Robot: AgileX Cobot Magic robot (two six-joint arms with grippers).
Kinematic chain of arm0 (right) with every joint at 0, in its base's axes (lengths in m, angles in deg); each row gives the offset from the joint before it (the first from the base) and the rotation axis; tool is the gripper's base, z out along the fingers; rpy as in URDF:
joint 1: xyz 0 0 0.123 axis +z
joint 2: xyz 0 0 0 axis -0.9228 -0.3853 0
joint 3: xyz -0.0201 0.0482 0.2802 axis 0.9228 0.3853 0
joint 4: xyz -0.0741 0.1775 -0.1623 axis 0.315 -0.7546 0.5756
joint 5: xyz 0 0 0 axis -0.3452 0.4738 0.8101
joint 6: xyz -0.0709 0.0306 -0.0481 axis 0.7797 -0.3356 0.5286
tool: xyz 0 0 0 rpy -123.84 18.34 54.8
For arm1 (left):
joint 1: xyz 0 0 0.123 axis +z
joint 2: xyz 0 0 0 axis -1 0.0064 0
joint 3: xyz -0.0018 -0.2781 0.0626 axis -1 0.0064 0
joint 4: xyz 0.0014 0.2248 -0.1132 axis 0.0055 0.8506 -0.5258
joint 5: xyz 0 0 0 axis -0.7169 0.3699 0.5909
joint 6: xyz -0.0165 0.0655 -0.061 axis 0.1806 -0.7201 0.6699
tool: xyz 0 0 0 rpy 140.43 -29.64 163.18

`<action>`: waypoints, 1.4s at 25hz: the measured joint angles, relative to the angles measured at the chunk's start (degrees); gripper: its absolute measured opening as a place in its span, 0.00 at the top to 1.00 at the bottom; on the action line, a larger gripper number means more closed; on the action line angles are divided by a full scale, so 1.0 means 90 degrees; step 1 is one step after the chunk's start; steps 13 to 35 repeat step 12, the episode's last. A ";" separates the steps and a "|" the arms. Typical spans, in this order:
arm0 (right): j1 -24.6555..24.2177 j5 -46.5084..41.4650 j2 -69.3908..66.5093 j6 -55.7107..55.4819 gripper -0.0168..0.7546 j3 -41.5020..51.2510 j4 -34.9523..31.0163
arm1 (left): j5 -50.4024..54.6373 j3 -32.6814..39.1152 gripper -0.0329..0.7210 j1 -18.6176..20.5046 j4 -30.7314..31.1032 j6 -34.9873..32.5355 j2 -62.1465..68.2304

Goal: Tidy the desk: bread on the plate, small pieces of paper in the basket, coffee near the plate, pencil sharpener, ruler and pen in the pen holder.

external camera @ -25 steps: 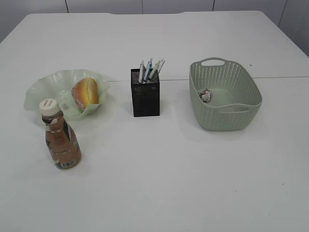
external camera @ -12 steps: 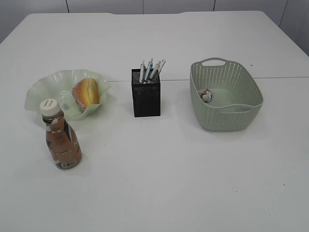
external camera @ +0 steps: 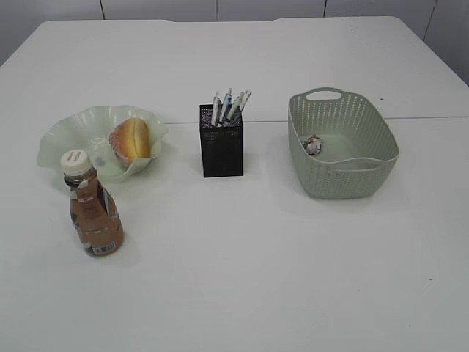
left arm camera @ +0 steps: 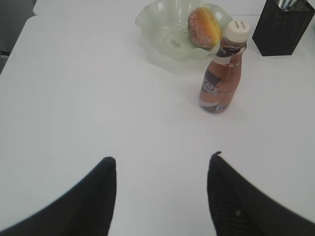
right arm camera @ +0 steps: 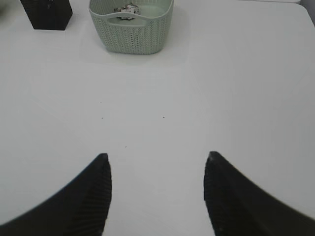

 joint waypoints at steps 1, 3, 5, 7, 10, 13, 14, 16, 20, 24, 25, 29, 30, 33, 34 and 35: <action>0.0000 0.0000 0.0000 0.0000 0.41 0.0000 0.0000 | 0.0000 0.0000 0.38 0.0000 0.0000 0.0000 0.0000; 0.0000 0.0000 0.0000 0.0000 0.41 0.0000 0.0000 | 0.0000 0.0000 0.38 0.0000 0.0000 0.0000 0.0000; 0.0000 0.0000 0.0000 0.0000 0.41 0.0000 0.0000 | 0.0000 0.0000 0.38 0.0000 0.0000 0.0000 0.0000; 0.0000 0.0000 0.0000 0.0000 0.41 0.0000 0.0000 | 0.0000 0.0000 0.38 0.0000 0.0000 0.0000 0.0000; 0.0000 0.0000 0.0000 0.0000 0.41 0.0000 0.0000 | 0.0000 0.0000 0.38 0.0000 0.0000 0.0000 0.0000; 0.0000 0.0000 0.0000 0.0010 0.41 0.0000 0.0000 | 0.0000 0.0000 0.38 0.0000 0.0000 0.0000 0.0000; 0.0000 0.0000 0.0000 0.0010 0.41 0.0000 0.0000 | 0.0000 0.0000 0.38 0.0000 0.0000 0.0000 0.0000; 0.0000 0.0000 0.0000 0.0010 0.41 0.0000 0.0000 | 0.0000 0.0000 0.38 0.0000 0.0000 0.0000 0.0000; 0.0000 0.0000 0.0000 0.0010 0.41 0.0000 0.0000 | 0.0000 0.0000 0.38 0.0000 0.0000 0.0000 0.0000; 0.0000 0.0000 0.0000 0.0010 0.41 0.0000 0.0000 | 0.0000 0.0000 0.38 0.0000 0.0000 0.0000 0.0000; 0.0000 0.0000 0.0000 0.0010 0.41 0.0000 0.0000 | 0.0000 0.0000 0.38 0.0000 0.0000 0.0000 0.0000; 0.0000 0.0000 0.0000 0.0010 0.41 0.0000 0.0000 | 0.0000 0.0000 0.38 0.0000 0.0000 0.0000 0.0000; 0.0000 0.0000 0.0000 0.0010 0.41 0.0000 0.0000 | 0.0000 0.0000 0.38 0.0000 0.0000 0.0000 0.0000; 0.0000 0.0000 0.0000 0.0010 0.41 0.0000 0.0000 | 0.0000 0.0000 0.38 0.0000 0.0000 0.0000 0.0000; 0.0000 0.0000 0.0000 0.0010 0.41 0.0000 0.0000 | 0.0000 0.0000 0.38 0.0000 0.0000 0.0000 0.0000; 0.0000 0.0000 0.0000 0.0010 0.41 0.0000 0.0000 | 0.0000 0.0000 0.38 0.0000 0.0000 0.0000 0.0000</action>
